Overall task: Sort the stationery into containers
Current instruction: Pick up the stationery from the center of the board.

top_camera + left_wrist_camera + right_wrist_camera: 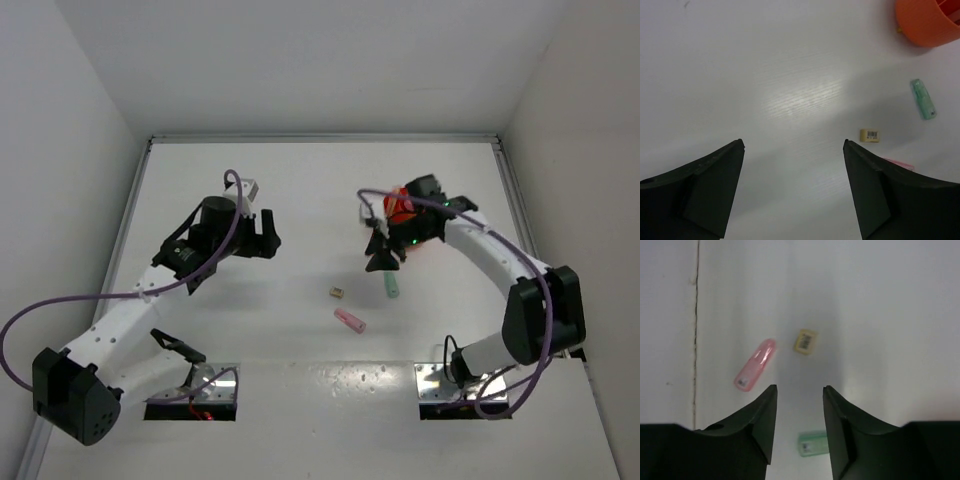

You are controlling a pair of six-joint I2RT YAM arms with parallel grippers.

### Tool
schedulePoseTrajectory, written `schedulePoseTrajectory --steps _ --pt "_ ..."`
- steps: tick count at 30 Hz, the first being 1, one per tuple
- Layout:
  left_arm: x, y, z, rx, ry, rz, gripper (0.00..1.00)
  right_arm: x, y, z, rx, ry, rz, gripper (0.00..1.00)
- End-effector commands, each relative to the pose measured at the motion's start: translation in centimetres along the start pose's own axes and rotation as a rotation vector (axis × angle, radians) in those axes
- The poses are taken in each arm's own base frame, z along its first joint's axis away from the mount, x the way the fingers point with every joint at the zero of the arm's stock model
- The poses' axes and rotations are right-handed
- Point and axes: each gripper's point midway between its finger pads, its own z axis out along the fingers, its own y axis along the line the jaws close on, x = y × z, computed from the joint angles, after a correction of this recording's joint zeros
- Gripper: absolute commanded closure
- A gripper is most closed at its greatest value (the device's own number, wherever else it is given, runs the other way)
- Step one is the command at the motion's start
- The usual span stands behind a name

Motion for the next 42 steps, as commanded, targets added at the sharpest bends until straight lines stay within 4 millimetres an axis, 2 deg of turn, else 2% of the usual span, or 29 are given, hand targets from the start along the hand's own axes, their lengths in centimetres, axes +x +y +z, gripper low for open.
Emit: schedulePoseTrajectory --steps 1,2,3,5,6,7,9,10,13,14,15,17,18,22,27,36,38,40,42 --pt "-0.4 -0.3 0.6 0.034 0.001 0.018 0.14 1.2 1.0 3.3 0.039 0.102 -0.081 0.61" --pt "-0.3 0.1 0.6 0.006 0.004 0.006 0.14 2.2 1.9 4.3 0.032 0.134 -0.055 0.61" --pt "-0.6 0.6 0.4 -0.021 -0.014 0.006 0.14 1.9 3.1 5.6 0.018 0.152 -0.032 0.61" --pt "-1.6 2.6 -0.3 -0.137 -0.059 -0.035 0.14 2.8 2.7 7.3 0.062 0.230 0.002 0.59" --pt "-2.3 3.0 -0.9 -0.164 -0.095 -0.046 0.14 2.5 3.7 8.6 0.049 0.255 0.050 0.56" --pt "-2.9 4.0 -1.4 -0.225 -0.129 -0.058 0.12 1.7 2.8 9.0 0.096 0.278 0.061 0.56" --pt "-2.9 4.8 -2.0 -0.265 -0.151 -0.072 0.11 2.7 3.7 10.7 0.086 0.362 0.145 0.56" --pt "-3.3 5.1 -2.4 -0.285 -0.168 -0.074 0.11 2.1 3.3 11.2 0.102 0.365 0.154 0.56" --pt "-3.5 5.2 -2.7 -0.292 -0.185 -0.085 0.09 2.6 2.5 12.6 0.197 0.418 0.178 0.53" --pt "-3.5 5.2 -2.7 -0.292 -0.185 -0.085 0.09 3.4 1.5 12.4 0.257 0.449 0.184 0.52" --pt "-3.5 5.2 -2.7 -0.292 -0.185 -0.085 0.09 2.7 1.1 12.8 0.286 0.445 0.198 0.52" --pt "-3.4 5.3 -2.5 -0.295 -0.177 -0.084 0.09 4.2 0.7 13.0 0.315 0.498 0.231 0.50" --pt "-3.4 5.3 -2.5 -0.295 -0.177 -0.084 0.09 3.8 0.3 13.1 0.324 0.501 0.229 0.50" --pt "-3.3 5.1 -2.5 -0.285 -0.173 -0.083 0.09 4.1 1.2 13.7 0.300 0.519 0.251 0.50" --pt "-3.3 5.1 -2.5 -0.285 -0.173 -0.083 0.09 5.8 0.9 14.0 0.316 0.562 0.257 0.50" --pt "-3.3 5.1 -2.5 -0.285 -0.173 -0.083 0.09 7.8 1.7 14.9 0.276 0.622 0.266 0.52" --pt "-3.3 5.1 -2.5 -0.285 -0.173 -0.083 0.09 8.2 1.8 15.0 0.272 0.631 0.270 0.55" --pt "-3.4 5.2 -2.5 -0.293 -0.176 -0.084 0.09 8.6 1.8 15.1 0.266 0.642 0.265 0.69" --pt "-3.5 5.2 -2.7 -0.290 -0.185 -0.085 0.09 8.7 2.2 15.1 0.249 0.647 0.273 0.75"
